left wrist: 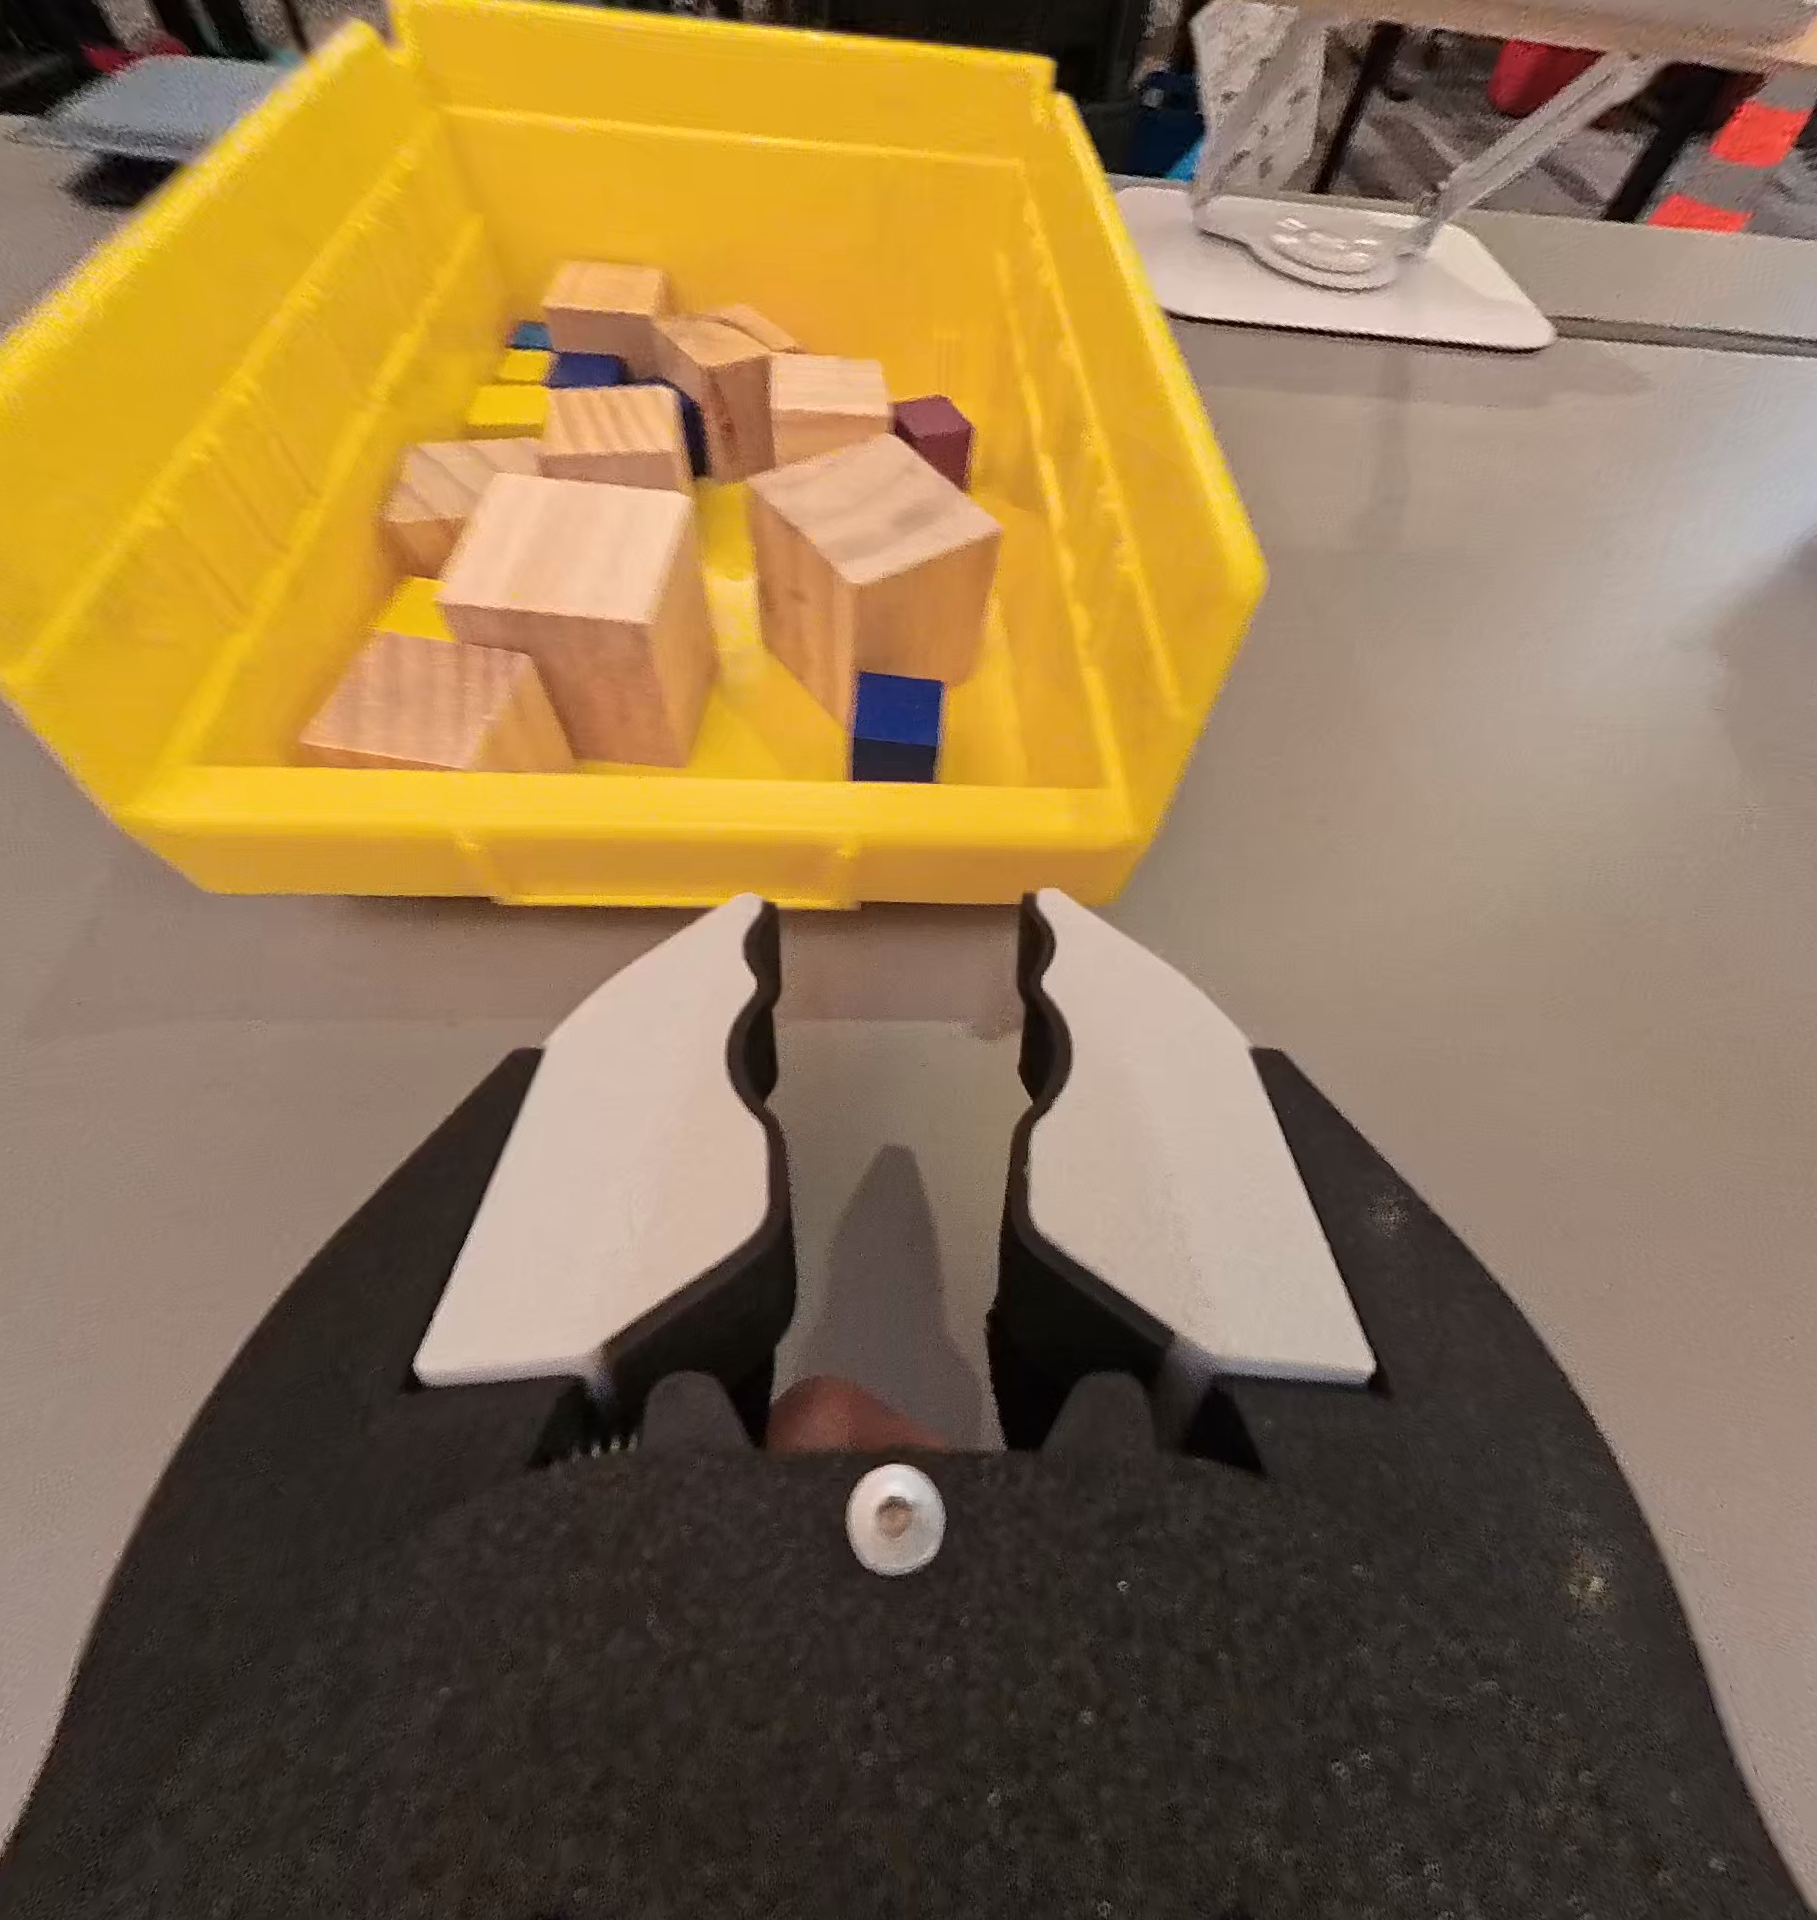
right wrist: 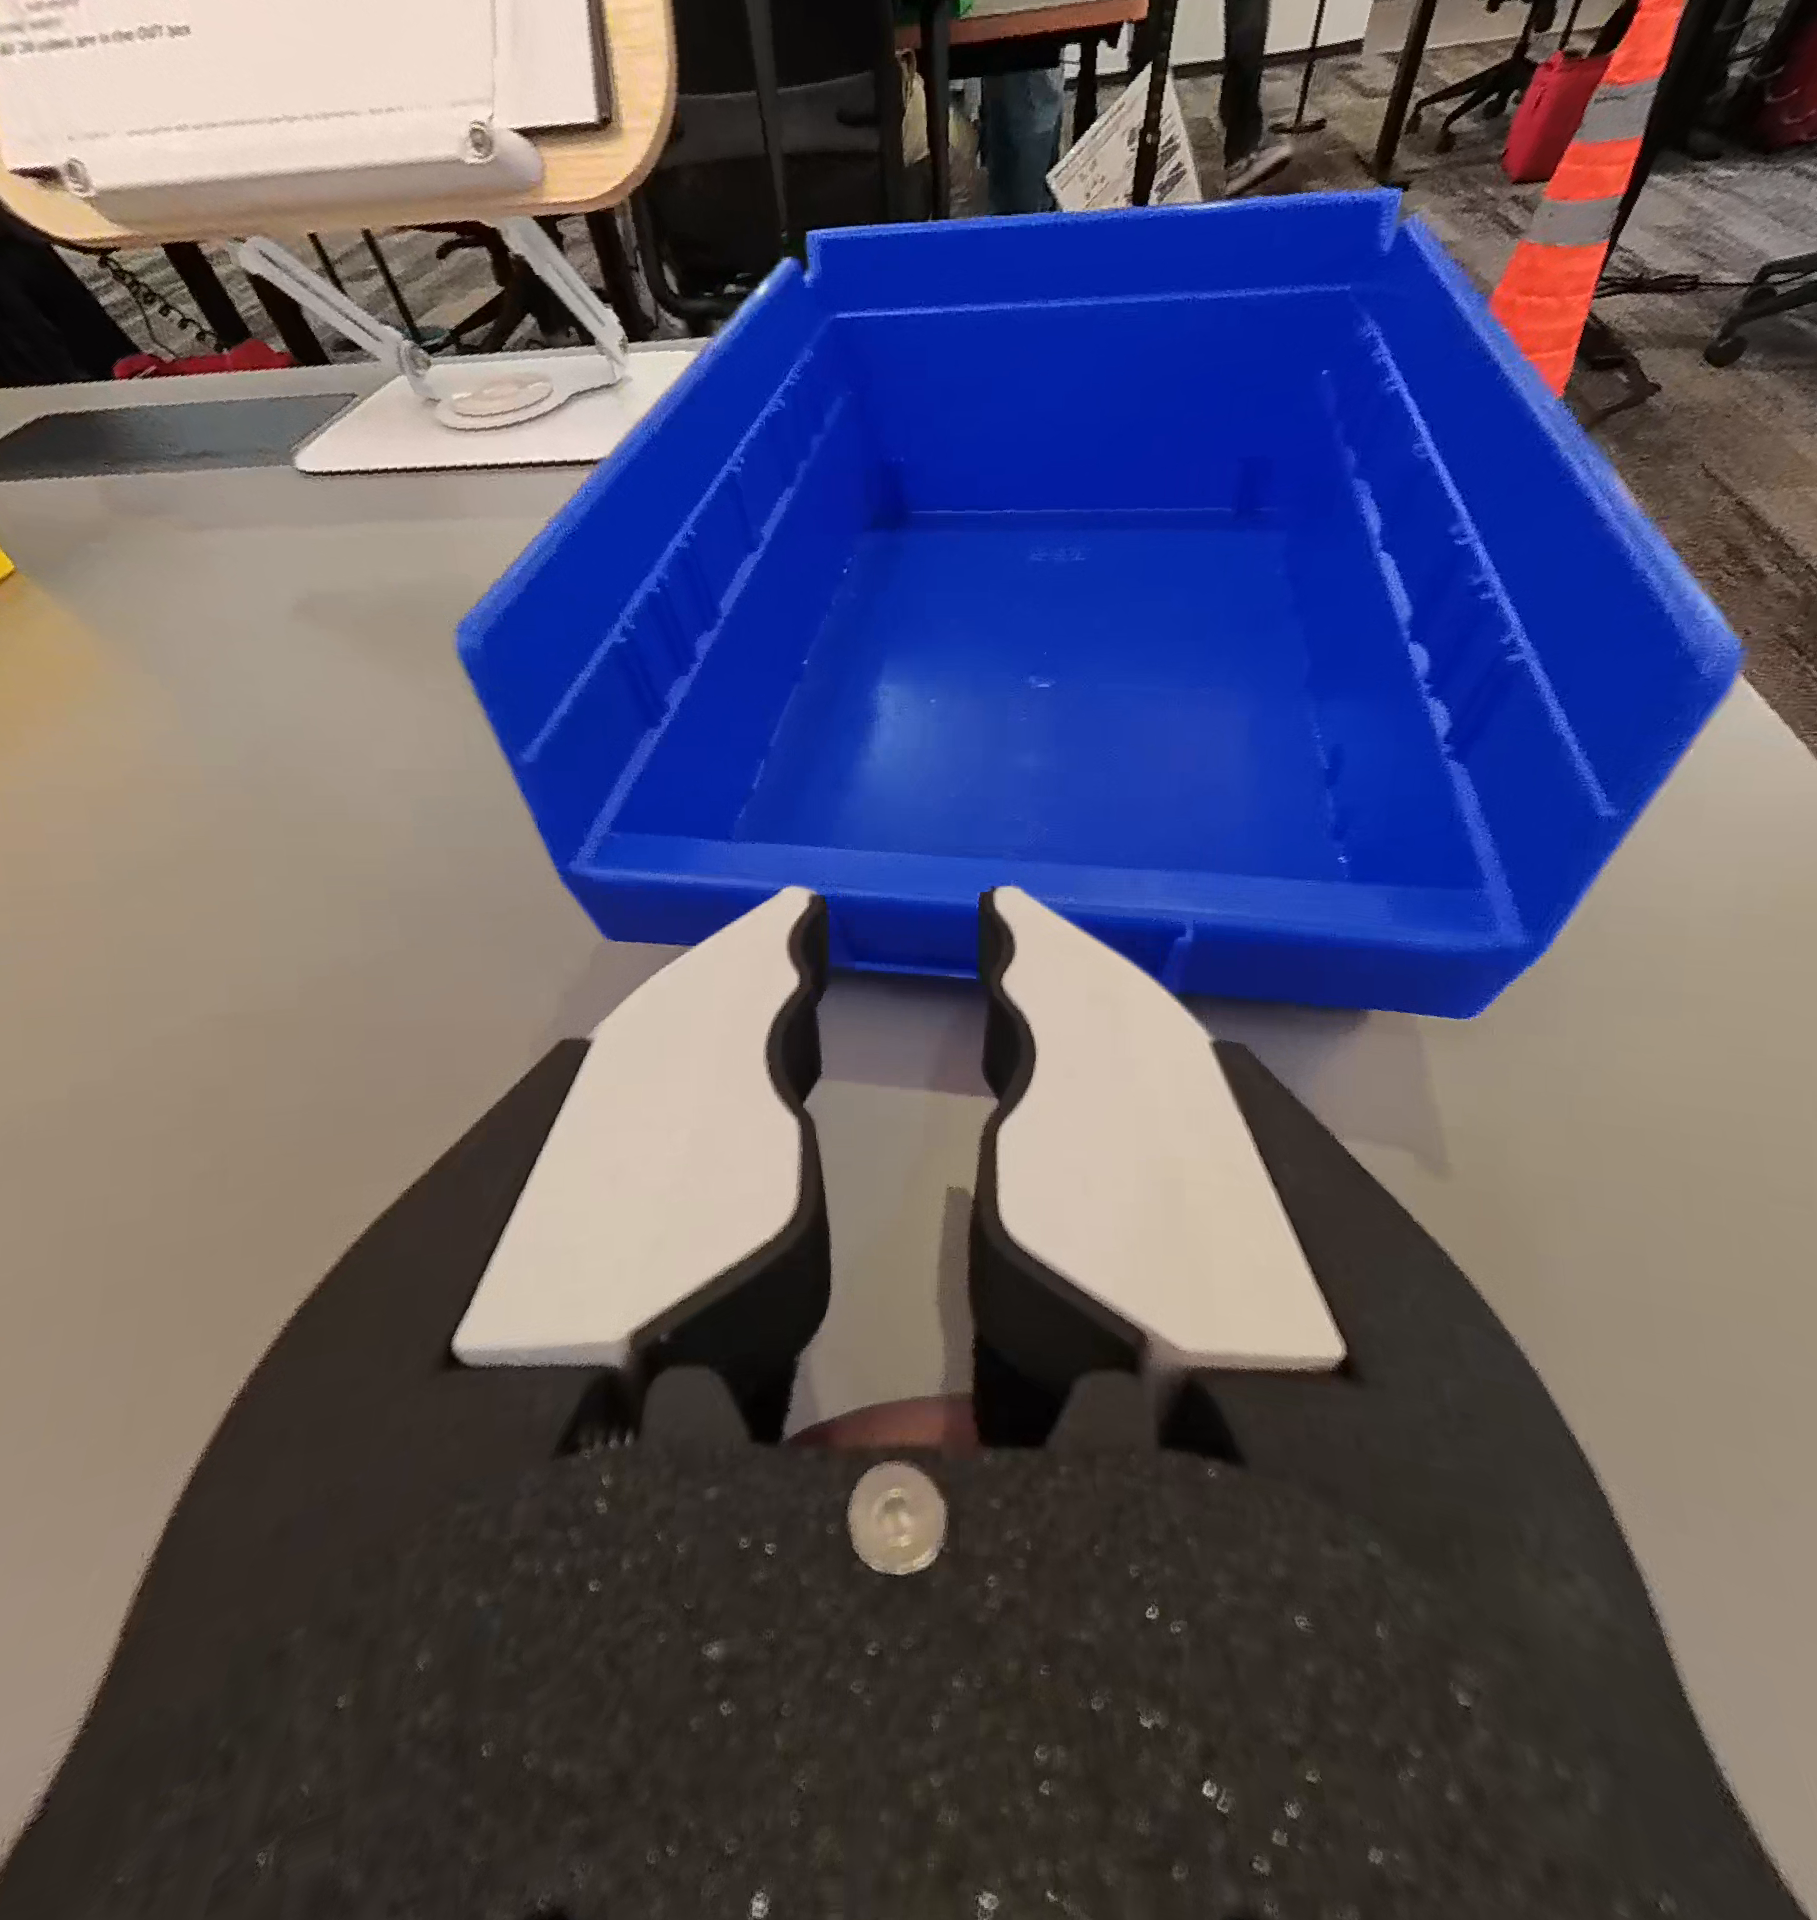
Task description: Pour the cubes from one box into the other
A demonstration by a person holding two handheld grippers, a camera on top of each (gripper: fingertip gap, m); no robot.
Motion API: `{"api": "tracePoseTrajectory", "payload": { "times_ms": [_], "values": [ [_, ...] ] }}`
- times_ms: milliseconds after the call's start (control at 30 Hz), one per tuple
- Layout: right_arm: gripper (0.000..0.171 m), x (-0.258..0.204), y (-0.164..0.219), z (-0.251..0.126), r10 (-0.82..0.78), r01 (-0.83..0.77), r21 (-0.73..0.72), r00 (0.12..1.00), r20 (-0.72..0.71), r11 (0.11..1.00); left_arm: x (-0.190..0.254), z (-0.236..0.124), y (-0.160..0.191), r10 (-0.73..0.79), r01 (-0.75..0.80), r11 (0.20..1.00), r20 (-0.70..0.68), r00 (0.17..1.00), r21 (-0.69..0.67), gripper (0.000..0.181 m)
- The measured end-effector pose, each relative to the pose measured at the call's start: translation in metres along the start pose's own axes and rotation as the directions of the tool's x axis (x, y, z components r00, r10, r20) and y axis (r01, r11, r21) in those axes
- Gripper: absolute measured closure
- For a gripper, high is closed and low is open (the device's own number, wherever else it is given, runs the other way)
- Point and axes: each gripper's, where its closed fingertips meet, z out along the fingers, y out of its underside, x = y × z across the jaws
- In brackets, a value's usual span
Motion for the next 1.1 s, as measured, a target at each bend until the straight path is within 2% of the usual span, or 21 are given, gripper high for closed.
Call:
{"api": "tracePoseTrajectory", "payload": {
  "times_ms": [200,333,467,567,600,633,833,1100],
  "values": [
    [0.145,-0.016,0.0,0.003,-0.031,0.031,-0.01,0.999,0.028,0.999,-0.07,-0.008,-0.012,-0.102,0.102,0.994,0.022,0.995,-0.037,0.13],
    [0.144,-0.022,0.001,0.007,-0.046,0.046,-0.019,0.998,0.036,0.999,-0.12,0.001,-0.029,-0.022,0.024,0.999,0.081,0.996,-0.021,0.129],
    [0.145,-0.029,-0.001,0.009,-0.042,0.043,-0.019,0.998,0.047,0.999,-0.141,0.027,-0.04,0.018,-0.016,1.0,0.072,0.997,-0.027,0.133],
    [0.144,-0.04,-0.003,0.009,-0.05,0.05,-0.012,0.997,0.066,0.999,-0.149,0.047,-0.048,0.036,-0.034,0.999,0.07,0.997,-0.023,0.15],
    [0.145,-0.047,-0.002,0.009,-0.056,0.057,-0.011,0.996,0.076,0.998,-0.145,0.053,-0.047,0.042,-0.041,0.999,0.034,0.999,-0.031,0.173],
    [0.145,-0.055,-0.002,0.01,-0.063,0.064,-0.011,0.994,0.09,0.998,-0.143,0.058,-0.046,0.035,-0.035,0.999,0.011,0.999,-0.035,0.178],
    [0.142,-0.136,0.009,0.02,-0.121,0.132,-0.035,0.967,0.224,0.991,-0.13,0.061,-0.047,-0.044,0.044,0.999,0.011,0.999,-0.004,0.178],
    [0.128,-0.325,0.015,0.045,-0.182,0.229,-0.036,0.852,0.491,0.973,-0.069,0.053,-0.037,0.03,-0.028,0.999,0.051,0.998,-0.028,0.176]
  ]
}}
